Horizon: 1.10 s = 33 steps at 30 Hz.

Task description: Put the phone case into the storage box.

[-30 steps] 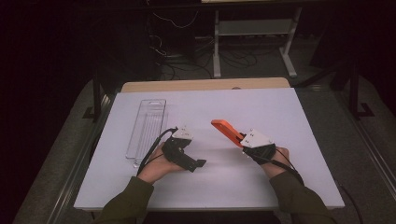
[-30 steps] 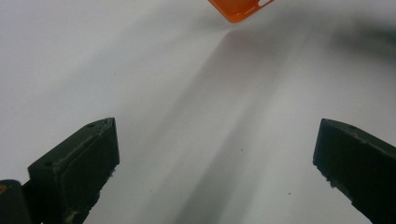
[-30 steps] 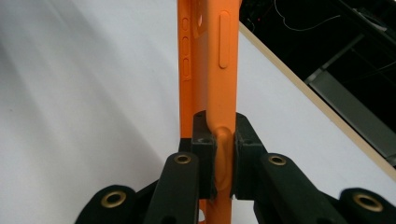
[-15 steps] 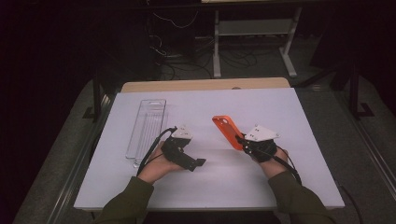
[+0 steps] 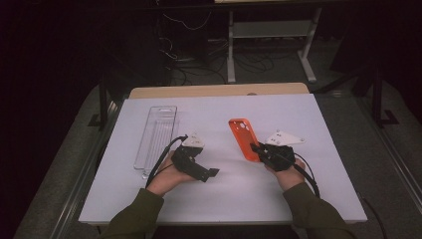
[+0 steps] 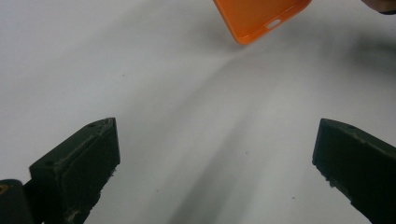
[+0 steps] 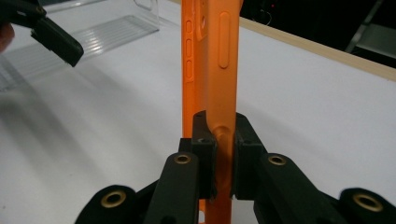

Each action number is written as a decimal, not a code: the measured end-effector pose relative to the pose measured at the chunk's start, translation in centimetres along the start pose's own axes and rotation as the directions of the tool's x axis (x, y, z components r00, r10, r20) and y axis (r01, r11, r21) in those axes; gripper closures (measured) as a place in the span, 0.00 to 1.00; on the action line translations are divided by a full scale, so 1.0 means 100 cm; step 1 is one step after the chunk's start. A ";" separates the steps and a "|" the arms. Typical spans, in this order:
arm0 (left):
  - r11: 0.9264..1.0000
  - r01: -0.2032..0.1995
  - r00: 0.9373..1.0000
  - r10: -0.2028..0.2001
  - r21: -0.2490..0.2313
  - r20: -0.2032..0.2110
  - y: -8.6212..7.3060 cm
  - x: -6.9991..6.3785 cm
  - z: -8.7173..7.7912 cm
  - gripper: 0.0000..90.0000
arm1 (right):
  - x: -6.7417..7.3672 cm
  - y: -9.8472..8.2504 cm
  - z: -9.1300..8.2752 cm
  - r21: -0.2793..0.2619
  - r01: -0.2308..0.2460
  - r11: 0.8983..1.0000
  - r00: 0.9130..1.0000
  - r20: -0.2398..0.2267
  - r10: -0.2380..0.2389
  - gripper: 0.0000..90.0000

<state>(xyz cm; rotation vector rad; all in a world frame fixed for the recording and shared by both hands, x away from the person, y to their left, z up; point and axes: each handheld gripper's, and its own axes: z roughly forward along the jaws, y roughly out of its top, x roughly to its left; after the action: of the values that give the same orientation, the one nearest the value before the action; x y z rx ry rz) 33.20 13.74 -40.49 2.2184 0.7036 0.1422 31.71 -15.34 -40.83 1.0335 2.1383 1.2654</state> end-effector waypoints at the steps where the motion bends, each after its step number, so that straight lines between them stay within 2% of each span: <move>1: 1.000 -0.001 1.000 0.001 0.001 0.000 0.000 0.000 0.000 0.00 | -0.001 0.000 0.000 -0.002 -0.015 1.000 1.000 -0.005 0.015 0.90; 7: 1.000 0.005 1.000 -0.005 -0.009 0.004 -0.001 0.000 0.000 0.00 | -0.005 -0.003 0.001 -0.023 -0.078 0.997 0.996 -0.032 0.077 0.89; 11: 1.000 0.007 1.000 -0.007 -0.007 0.008 0.000 0.001 0.000 0.00 | -0.005 -0.005 0.001 -0.038 -0.128 0.991 0.991 -0.035 0.126 0.89; 15: 1.000 0.018 1.000 -0.018 -0.016 0.010 0.000 0.003 -0.001 0.00 | -0.004 -0.006 0.002 -0.041 -0.121 0.992 0.993 -0.019 0.120 0.89; 21: 0.996 0.060 0.998 -0.058 -0.060 0.023 0.005 0.005 -0.004 0.00 | -0.003 -0.007 0.003 -0.042 -0.105 0.994 0.994 -0.009 0.105 0.89; 22: 0.997 0.050 0.999 -0.049 -0.066 0.019 0.006 0.006 -0.005 0.00 | -0.003 -0.007 0.003 -0.043 -0.097 0.994 0.995 -0.005 0.097 0.89; 26: 0.990 0.091 0.996 -0.089 -0.105 0.025 0.009 0.007 -0.009 0.00 | -0.001 -0.007 0.004 -0.040 -0.094 0.995 0.996 0.004 0.094 0.89; 28: 0.989 0.088 0.996 -0.086 -0.119 0.020 0.010 0.009 -0.011 0.00 | 0.000 -0.006 0.004 -0.044 -0.091 0.995 0.996 0.009 0.092 0.89; 31: 0.985 0.113 0.994 -0.112 -0.133 0.015 0.013 0.010 -0.013 0.00 | 0.002 -0.006 0.005 -0.047 -0.077 0.996 0.997 0.017 0.078 0.89; 33: 0.983 0.114 0.993 -0.115 -0.146 0.004 0.014 0.011 -0.014 0.00 | 0.003 -0.006 0.006 -0.048 -0.072 0.996 0.997 0.019 0.073 0.89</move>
<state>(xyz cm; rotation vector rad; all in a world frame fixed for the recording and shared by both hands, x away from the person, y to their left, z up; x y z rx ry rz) 34.29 14.50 -38.66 2.0336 0.7961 0.1359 31.74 -14.96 -41.61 1.1092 2.0624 1.3256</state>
